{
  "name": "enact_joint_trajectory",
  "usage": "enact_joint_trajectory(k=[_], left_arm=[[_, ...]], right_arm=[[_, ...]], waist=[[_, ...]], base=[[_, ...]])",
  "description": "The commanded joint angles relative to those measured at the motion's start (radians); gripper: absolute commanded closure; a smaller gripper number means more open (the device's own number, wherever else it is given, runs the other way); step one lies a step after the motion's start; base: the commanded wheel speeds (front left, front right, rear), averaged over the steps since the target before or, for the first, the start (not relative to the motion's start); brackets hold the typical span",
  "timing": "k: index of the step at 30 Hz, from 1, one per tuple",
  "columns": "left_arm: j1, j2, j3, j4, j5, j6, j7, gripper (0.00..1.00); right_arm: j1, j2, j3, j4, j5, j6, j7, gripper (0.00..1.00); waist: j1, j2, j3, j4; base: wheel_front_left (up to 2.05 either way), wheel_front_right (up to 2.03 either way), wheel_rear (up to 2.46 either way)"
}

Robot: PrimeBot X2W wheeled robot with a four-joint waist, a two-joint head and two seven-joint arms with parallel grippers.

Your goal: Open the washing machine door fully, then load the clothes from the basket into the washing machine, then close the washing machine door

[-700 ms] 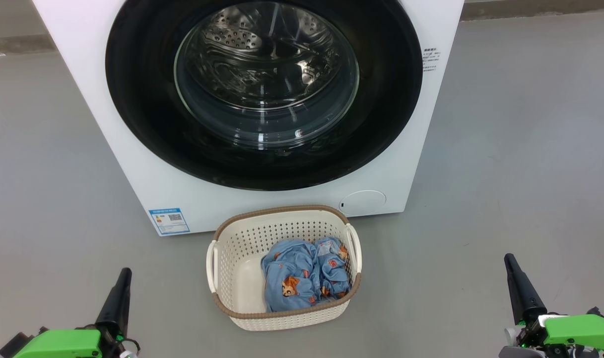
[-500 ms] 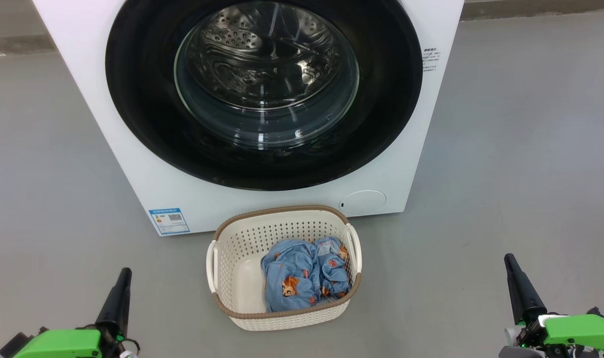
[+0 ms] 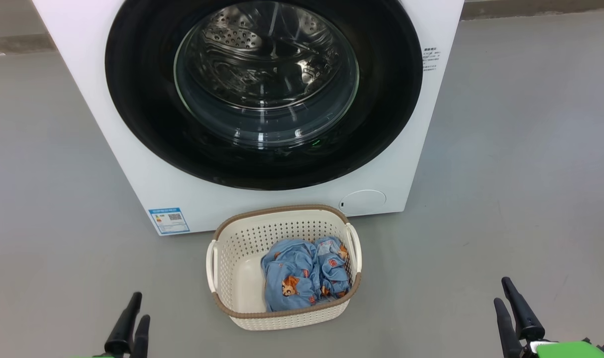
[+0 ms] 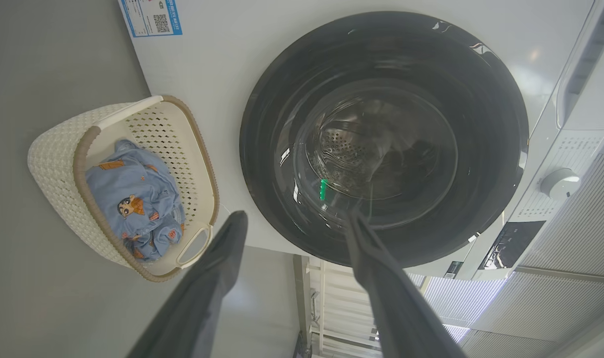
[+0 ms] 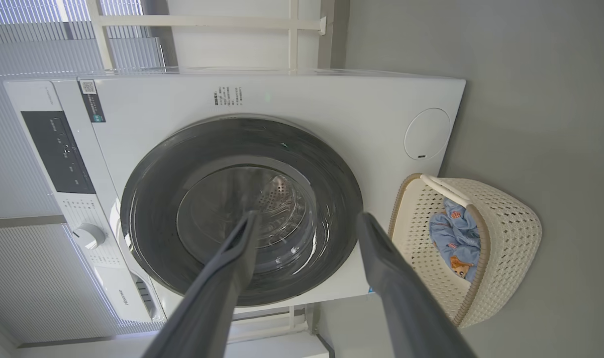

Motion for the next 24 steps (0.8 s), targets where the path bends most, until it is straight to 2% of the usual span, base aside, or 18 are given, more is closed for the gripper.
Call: enact_joint_trajectory(k=[1,4,9,24], left_arm=[[-0.032,0.012,0.003,-0.024,0.005,-0.001,-0.006,0.00],[-0.037,0.016,-0.002,-0.030,0.014,-0.001,-0.015,0.00],[-0.045,0.028,-0.017,-0.042,0.039,-0.001,-0.034,0.00],[-0.070,0.052,-0.039,-0.080,0.187,-0.002,-0.075,0.00]], right_arm=[[-0.029,-0.007,0.003,-0.027,-0.006,0.000,-0.008,0.00],[-0.035,-0.012,0.008,-0.033,-0.016,0.000,-0.017,0.00],[-0.044,-0.025,0.017,-0.041,-0.046,0.000,-0.034,0.00],[-0.073,-0.043,0.020,-0.070,-0.218,0.000,-0.075,0.00]], waist=[[0.0006,0.0000,0.000,0.000],[0.0023,0.0000,-0.002,0.000],[0.0002,0.0000,0.001,-0.001],[0.0000,0.0000,0.008,-0.004]], base=[[0.00,0.00,0.00],[0.00,0.00,0.00],[0.00,0.00,0.00],[0.00,0.00,0.00]])
